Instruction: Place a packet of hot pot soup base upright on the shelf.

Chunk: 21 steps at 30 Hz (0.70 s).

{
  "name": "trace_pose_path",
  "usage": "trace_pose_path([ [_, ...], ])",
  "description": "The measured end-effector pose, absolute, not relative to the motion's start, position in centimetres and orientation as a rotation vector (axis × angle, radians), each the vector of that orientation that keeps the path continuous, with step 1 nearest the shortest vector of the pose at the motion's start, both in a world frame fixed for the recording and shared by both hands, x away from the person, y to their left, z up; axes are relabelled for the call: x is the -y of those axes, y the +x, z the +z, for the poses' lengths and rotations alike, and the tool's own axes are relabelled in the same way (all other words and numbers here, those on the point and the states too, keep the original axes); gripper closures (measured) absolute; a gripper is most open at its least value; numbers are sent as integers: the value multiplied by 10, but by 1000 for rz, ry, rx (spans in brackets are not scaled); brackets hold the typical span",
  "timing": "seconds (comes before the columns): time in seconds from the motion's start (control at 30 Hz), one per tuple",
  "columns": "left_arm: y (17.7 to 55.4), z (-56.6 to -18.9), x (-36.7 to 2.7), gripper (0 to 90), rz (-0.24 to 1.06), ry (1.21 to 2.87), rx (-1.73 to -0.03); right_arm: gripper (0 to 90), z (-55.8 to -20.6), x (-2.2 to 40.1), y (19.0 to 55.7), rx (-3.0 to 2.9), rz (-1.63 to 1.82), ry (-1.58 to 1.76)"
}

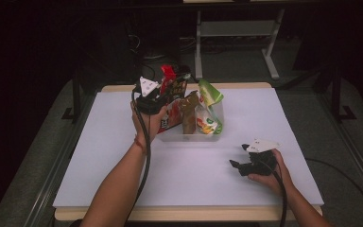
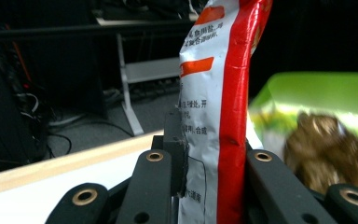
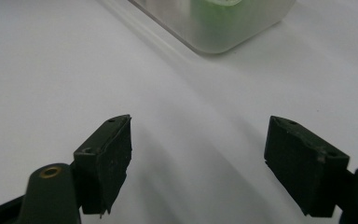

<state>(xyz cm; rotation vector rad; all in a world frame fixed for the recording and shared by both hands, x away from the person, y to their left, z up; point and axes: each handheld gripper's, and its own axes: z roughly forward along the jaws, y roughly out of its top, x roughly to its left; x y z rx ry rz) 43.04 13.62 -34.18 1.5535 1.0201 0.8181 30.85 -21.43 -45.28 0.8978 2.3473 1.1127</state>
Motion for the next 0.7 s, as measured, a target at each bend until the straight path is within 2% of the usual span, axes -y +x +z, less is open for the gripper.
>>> trace_pose_path([
  [0.13, 433, -349, -133, 779, 822, 1465, -990, 227, -453, 215, 308, -2348, 1116, 895],
  [0.53, 413, -380, -146, 763, 719, 1442, -963, 227, -452, 215, 306, -2337, 1129, 895],
  [0.7, 404, -378, -152, 751, 696, 1482, -911, 227, -453, 213, 306, -2348, 1121, 891],
])
